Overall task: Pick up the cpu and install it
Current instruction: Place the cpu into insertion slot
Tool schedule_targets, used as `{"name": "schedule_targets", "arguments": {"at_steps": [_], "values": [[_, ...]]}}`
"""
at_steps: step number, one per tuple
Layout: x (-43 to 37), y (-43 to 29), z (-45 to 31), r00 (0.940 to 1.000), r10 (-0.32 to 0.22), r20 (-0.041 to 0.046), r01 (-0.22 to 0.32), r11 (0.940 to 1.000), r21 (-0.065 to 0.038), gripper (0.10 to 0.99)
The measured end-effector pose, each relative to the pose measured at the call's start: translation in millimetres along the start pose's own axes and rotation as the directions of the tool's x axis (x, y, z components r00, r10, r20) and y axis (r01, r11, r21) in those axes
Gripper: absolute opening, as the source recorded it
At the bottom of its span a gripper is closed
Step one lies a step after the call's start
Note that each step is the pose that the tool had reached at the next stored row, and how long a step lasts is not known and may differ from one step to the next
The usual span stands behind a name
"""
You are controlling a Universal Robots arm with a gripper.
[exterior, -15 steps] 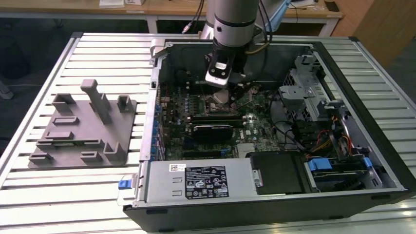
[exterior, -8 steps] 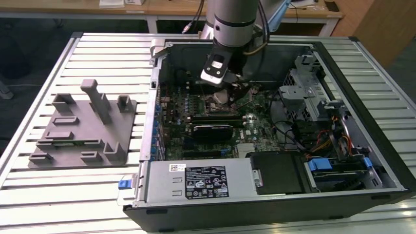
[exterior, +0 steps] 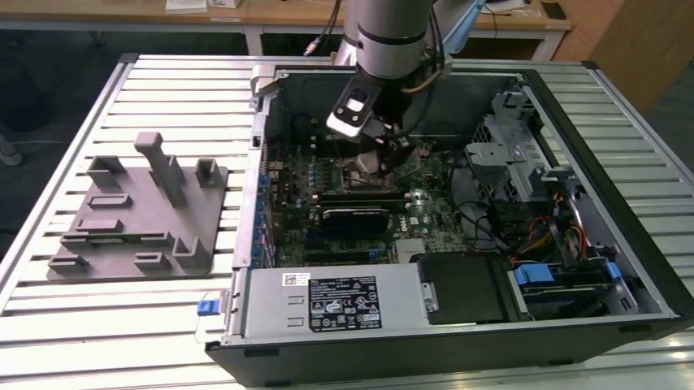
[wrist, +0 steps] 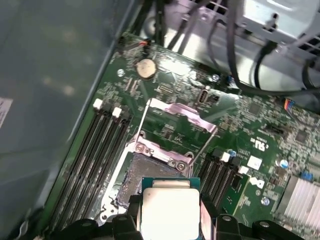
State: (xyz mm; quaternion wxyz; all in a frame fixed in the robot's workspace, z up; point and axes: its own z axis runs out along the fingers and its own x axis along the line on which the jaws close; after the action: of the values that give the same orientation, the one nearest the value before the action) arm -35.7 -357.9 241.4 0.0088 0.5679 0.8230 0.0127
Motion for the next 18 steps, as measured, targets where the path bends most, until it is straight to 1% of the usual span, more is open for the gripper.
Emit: {"name": "schedule_targets", "arguments": {"at_steps": [4, 7, 9, 11, 14, 16, 18], "values": [[0.0, 0.0, 0.2, 0.9978, 0.066, 0.0042, -0.066, 0.9978, 0.001, 0.545], [0.0, 0.0, 0.4, 0.9932, 0.116, 0.0076, -0.116, 0.9932, 0.001, 0.545], [0.0, 0.0, 0.5, 0.9888, 0.149, 0.0099, -0.149, 0.9889, 0.001, 0.545], [0.0, 0.0, 0.6, 0.9834, 0.181, 0.0122, -0.181, 0.9835, 0.001, 0.545], [0.0, 0.0, 0.8, 0.9729, 0.231, 0.0156, -0.231, 0.973, 0.001, 0.545], [0.0, 0.0, 0.8, 0.9648, 0.262, 0.0179, -0.262, 0.965, 0.001, 0.545], [0.0, 0.0, 1.0, 0.9554, 0.295, 0.0201, -0.295, 0.9555, 0.001, 0.545]]}}
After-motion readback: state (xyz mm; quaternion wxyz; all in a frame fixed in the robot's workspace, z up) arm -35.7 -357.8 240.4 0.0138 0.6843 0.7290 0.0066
